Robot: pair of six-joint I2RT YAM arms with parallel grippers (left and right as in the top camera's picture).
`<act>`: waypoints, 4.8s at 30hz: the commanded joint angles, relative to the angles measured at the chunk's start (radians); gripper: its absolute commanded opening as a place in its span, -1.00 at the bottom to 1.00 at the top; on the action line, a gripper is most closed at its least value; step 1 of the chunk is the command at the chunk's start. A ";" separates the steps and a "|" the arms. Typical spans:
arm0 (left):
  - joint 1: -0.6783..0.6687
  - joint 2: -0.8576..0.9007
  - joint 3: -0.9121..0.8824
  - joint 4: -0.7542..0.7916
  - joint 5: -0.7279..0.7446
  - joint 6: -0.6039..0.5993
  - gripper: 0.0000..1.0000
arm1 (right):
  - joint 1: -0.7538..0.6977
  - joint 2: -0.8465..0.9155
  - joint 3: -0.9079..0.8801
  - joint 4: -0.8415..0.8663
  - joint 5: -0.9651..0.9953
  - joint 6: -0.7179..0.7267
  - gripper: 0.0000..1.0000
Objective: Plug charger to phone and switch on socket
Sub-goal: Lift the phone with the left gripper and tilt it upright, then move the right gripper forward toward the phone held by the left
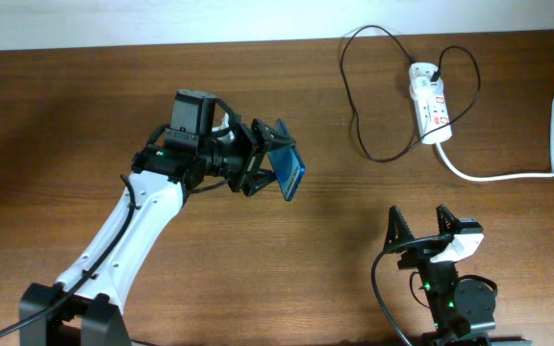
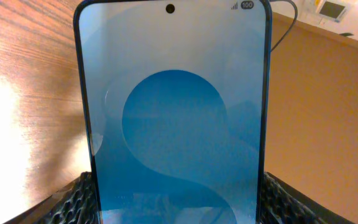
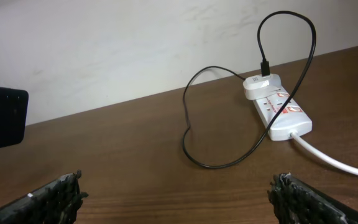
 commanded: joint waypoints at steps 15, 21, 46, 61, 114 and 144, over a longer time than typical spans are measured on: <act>0.006 -0.032 0.031 0.010 0.078 -0.025 -0.03 | 0.003 -0.006 -0.006 -0.004 0.008 -0.009 0.97; 0.006 -0.032 0.031 0.010 0.088 -0.025 -0.03 | 0.003 -0.006 -0.006 -0.004 0.008 -0.010 0.97; 0.006 -0.032 0.031 -0.071 -0.298 0.617 -0.07 | 0.003 -0.006 -0.006 -0.004 0.008 -0.009 0.97; 0.006 -0.032 0.031 -0.340 -0.642 0.725 -0.07 | 0.003 -0.006 -0.006 -0.004 0.008 -0.009 0.97; 0.006 -0.032 0.031 -0.385 -0.481 0.702 0.00 | 0.003 0.588 0.750 -0.892 -0.373 0.072 0.97; 0.005 -0.032 0.031 -0.112 -0.404 0.013 -0.08 | 0.268 1.033 0.803 -0.341 -0.404 0.240 0.89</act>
